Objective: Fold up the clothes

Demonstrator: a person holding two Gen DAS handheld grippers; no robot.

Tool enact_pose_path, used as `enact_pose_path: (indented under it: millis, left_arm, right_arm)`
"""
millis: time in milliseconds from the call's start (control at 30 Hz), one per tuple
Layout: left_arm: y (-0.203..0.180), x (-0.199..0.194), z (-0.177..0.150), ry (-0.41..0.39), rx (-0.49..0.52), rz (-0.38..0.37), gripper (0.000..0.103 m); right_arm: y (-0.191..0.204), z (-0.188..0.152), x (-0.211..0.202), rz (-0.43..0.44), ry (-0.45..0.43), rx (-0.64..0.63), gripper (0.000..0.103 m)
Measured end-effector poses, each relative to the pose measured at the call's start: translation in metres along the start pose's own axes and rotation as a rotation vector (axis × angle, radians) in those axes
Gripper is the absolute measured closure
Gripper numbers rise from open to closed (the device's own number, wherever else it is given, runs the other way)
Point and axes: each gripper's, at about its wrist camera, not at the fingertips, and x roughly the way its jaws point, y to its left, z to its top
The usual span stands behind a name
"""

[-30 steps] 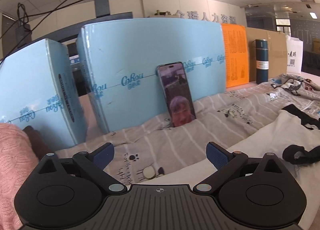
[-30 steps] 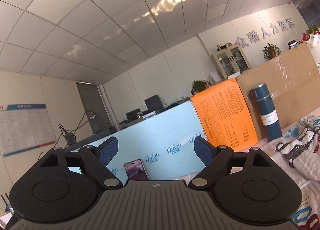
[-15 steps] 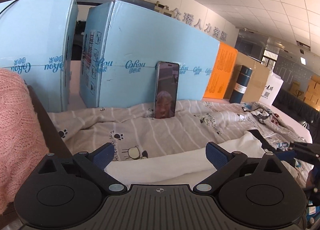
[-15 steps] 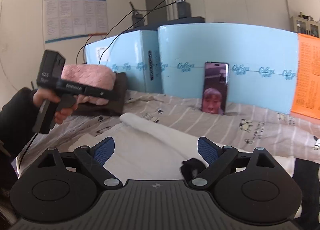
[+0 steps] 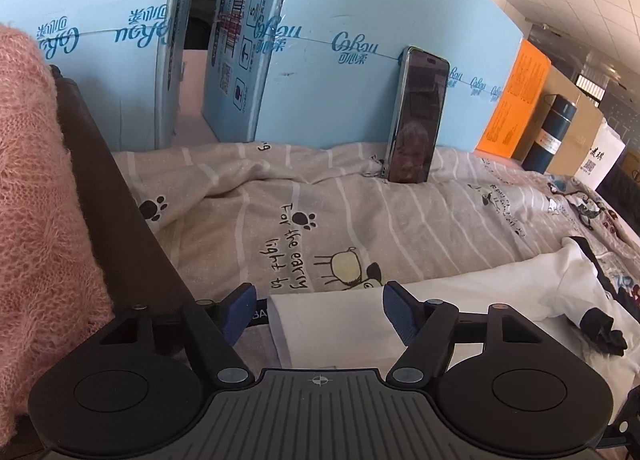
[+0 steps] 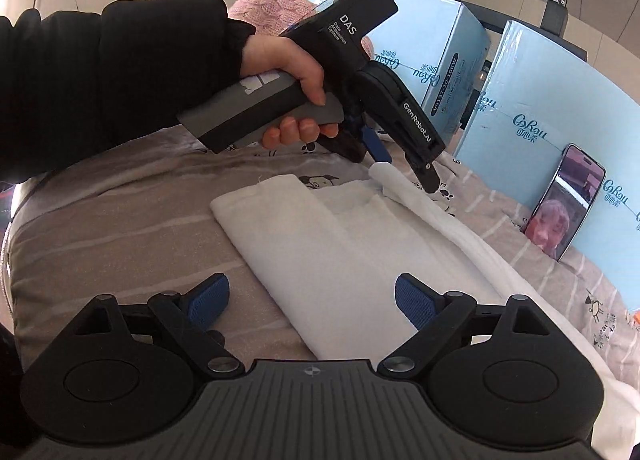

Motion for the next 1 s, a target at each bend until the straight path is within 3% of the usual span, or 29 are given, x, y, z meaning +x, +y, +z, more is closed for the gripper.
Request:
enact_pose_path:
  millis: [333,400,533,600,733,800,833,933,1000]
  left_arm:
    - [0.000,0.007,-0.010,-0.002,-0.002,-0.085,0.046]
    - [0.007,0.004,-0.012,-0.027,-0.031,-0.089,0.058]
    - [0.008,0.002,-0.017,-0.045,-0.020,-0.076,0.061]
    - [-0.005,0.003,-0.020,-0.047,0.053,-0.036,0.061]
    - [-0.016,0.003,-0.024,-0.050,0.115,-0.007,0.062]
    - [-0.015,0.002,-0.024,-0.056,0.116,-0.005,0.083]
    - [-0.015,0.002,-0.023,-0.060,0.116,-0.004,0.084]
    - [-0.016,-0.001,-0.022,-0.080,0.116,0.002,0.089]
    - [-0.020,-0.006,-0.019,-0.107,0.123,0.016,0.090]
  right_arm:
    - [0.032,0.018,0.030,-0.070,-0.042,-0.166,0.016]
    - [0.032,0.020,0.034,-0.086,-0.045,-0.173,0.016]
    - [0.030,0.021,0.036,-0.107,-0.044,-0.176,0.016]
    - [0.032,0.023,0.040,-0.125,-0.044,-0.193,0.019]
    - [0.036,0.025,0.044,-0.112,-0.047,-0.218,0.031]
    - [0.036,0.026,0.045,-0.095,-0.042,-0.207,0.036]
    - [0.035,0.026,0.045,-0.085,-0.041,-0.203,0.039]
    - [0.035,0.026,0.046,-0.061,-0.034,-0.201,0.081]
    - [0.032,0.027,0.044,-0.055,-0.041,-0.183,0.087]
